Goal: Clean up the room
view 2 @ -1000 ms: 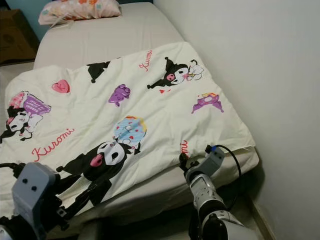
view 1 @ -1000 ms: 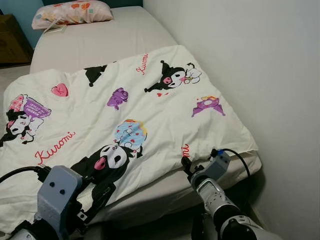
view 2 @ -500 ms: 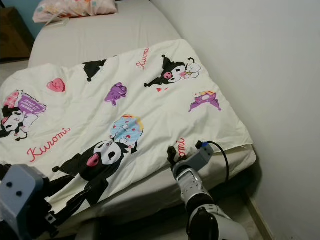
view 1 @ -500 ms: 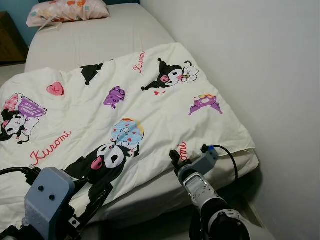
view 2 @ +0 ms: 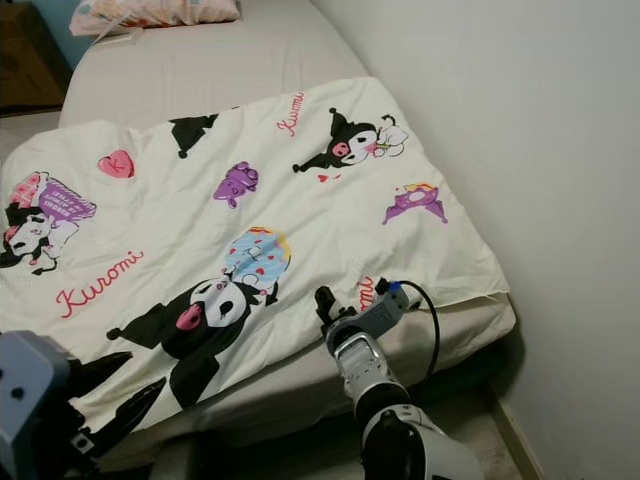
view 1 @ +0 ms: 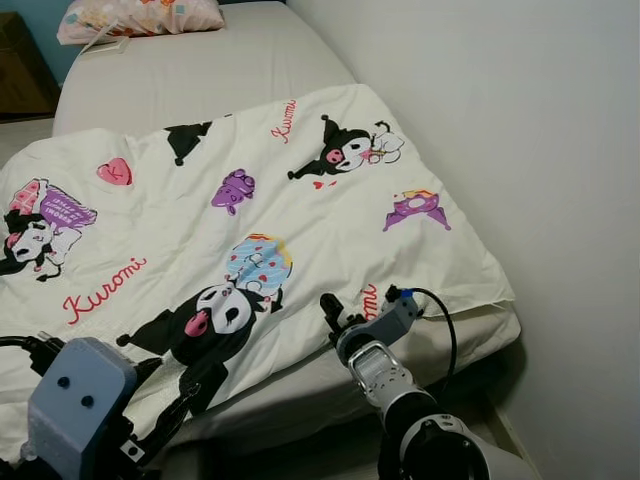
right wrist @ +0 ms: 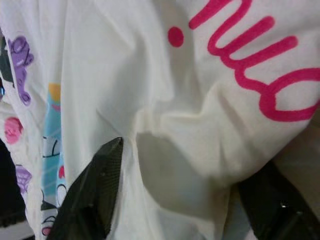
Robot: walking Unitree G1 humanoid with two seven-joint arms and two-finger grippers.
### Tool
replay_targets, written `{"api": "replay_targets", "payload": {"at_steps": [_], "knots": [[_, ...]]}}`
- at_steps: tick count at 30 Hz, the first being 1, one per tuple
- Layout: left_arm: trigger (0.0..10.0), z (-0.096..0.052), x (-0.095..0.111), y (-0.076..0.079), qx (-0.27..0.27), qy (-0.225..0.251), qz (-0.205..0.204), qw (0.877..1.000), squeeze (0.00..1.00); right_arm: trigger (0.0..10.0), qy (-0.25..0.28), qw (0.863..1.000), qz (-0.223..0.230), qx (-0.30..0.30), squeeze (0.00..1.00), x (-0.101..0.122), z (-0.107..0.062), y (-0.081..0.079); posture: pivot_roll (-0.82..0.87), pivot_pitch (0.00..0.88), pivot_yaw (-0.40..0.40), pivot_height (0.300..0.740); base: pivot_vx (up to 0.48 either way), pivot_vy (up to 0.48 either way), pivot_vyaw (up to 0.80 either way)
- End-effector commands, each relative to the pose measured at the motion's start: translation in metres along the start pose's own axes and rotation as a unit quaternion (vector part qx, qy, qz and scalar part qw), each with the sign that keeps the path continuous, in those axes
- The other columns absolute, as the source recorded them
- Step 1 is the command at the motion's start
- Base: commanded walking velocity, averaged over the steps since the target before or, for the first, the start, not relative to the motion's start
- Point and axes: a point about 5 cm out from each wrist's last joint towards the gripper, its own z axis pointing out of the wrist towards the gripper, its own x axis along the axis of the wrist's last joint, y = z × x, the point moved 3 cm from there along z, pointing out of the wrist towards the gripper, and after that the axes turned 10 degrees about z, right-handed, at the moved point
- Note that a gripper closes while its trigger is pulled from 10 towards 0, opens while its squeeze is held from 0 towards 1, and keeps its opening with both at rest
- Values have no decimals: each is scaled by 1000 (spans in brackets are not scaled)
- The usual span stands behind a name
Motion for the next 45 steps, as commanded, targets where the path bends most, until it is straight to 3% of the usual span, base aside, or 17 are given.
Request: {"api": "replay_targets", "payload": {"at_steps": [1,24,31,33,35,36,45], "knots": [[10000,-3,1,4,-12,-8,1,1000,0,0,-6,1000,17,-11,0,-8,-2,9,249,492,-15,571,0,0,0],[10000,-2,-3,-2,-5,-16,5,1000,0,0,38,998,-20,-41,0,19,-6,27,224,480,2,571,0,0,0],[10000,1,-4,-3,-6,-14,4,1000,0,0,79,994,-26,-75,0,38,-13,46,200,475,9,571,0,0,0],[10000,3,-6,-3,-10,-13,4,1000,0,0,105,989,-14,-101,0,49,-19,62,175,467,11,571,0,0,0],[10000,3,-6,-3,-10,-13,4,1000,0,0,105,989,-14,-101,0,49,-19,62,175,467,11,571,0,0,0],[10000,6,-8,-3,-13,-11,3,1000,0,0,125,985,-13,-120,0,58,-25,74,143,461,6,571,0,0,0],[10000,10,-12,-1,-16,-7,-3,1000,0,0,178,970,-11,-167,0,81,-42,102,114,447,-9,571,0,0,0]]}}
